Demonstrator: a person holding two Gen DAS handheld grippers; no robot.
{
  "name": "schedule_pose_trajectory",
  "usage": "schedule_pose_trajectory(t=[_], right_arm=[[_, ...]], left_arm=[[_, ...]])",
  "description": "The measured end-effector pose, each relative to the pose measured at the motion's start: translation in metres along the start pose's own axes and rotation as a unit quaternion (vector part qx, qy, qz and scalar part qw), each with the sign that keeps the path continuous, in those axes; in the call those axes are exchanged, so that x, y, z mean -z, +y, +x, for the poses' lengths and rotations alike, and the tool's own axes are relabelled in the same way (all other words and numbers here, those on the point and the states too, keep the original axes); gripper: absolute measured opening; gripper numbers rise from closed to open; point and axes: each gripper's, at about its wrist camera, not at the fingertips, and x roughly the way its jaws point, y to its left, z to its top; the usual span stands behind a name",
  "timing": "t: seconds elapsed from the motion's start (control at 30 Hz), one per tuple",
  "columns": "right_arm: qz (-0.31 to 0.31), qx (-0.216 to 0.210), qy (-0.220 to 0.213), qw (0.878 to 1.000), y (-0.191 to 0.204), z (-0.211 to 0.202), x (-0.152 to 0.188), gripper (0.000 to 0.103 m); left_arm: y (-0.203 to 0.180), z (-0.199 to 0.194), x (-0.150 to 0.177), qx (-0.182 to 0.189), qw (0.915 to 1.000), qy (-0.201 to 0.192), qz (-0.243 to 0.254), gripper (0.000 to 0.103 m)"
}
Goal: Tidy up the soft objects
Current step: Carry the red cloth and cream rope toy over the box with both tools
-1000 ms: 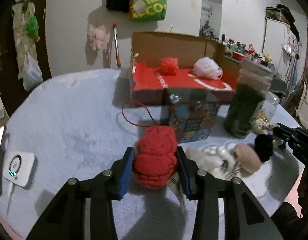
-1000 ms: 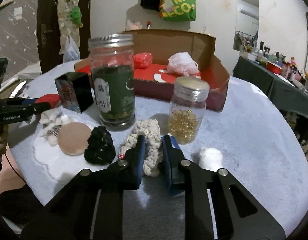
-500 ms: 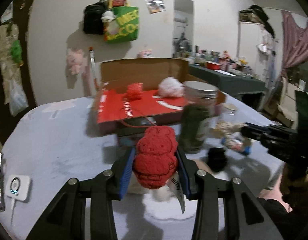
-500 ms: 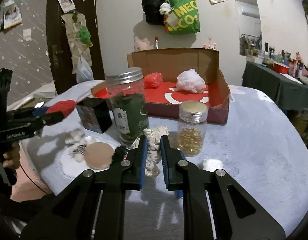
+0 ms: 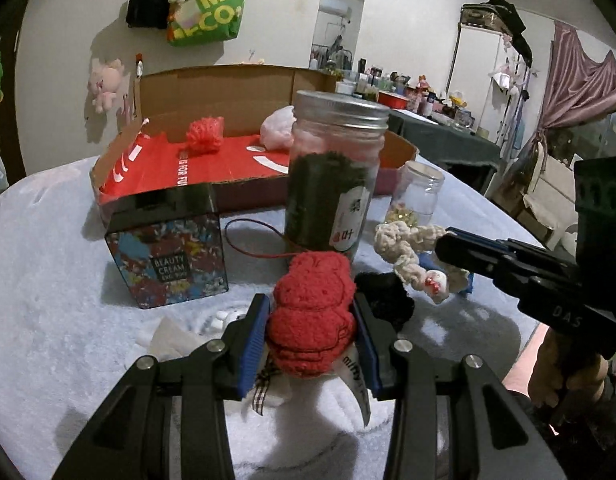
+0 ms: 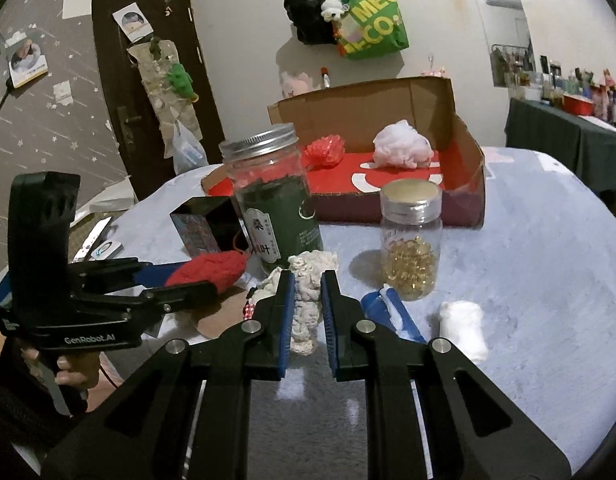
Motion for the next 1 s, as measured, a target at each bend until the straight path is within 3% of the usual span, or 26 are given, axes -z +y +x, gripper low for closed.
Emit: schedule_pose_trajectory(t=[0.37,1.0], right_arm=[[0.019,-0.008,-0.004,1.0,-0.009,-0.006,-0.002,0.013],[0.073,-0.014,0.005,0.997,-0.052,-0.026,-0.009,0.013]], left_arm=[[0.01,-0.014,-0.001,-0.004,1.0,-0.006,-0.004,0.044],[0.084,-0.061,0.011,-0.054,0.9975,-0.002,-0.044,0.044]])
